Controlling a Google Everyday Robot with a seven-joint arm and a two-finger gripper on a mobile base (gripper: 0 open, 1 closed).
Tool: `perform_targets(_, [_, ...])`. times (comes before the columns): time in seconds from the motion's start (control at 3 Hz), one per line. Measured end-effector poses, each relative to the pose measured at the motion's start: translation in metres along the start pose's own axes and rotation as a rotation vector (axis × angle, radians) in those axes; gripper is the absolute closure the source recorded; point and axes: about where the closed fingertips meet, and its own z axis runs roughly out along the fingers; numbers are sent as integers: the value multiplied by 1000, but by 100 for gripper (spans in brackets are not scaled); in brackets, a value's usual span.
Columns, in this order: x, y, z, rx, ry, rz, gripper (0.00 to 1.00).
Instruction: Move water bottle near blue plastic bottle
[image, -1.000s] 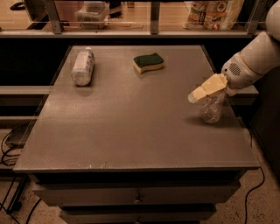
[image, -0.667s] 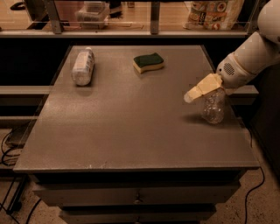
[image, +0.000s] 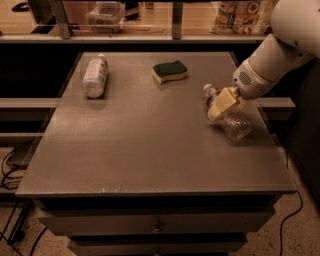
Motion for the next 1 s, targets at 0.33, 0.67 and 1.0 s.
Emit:
perform_targets(0.33, [-3,6,2,12,9,-23,64])
perform_targets(0.67, [-10,12,-6,19,-7,-55,88])
perform_targets(1.0, [-36,19,-46,41,-95,-146,100])
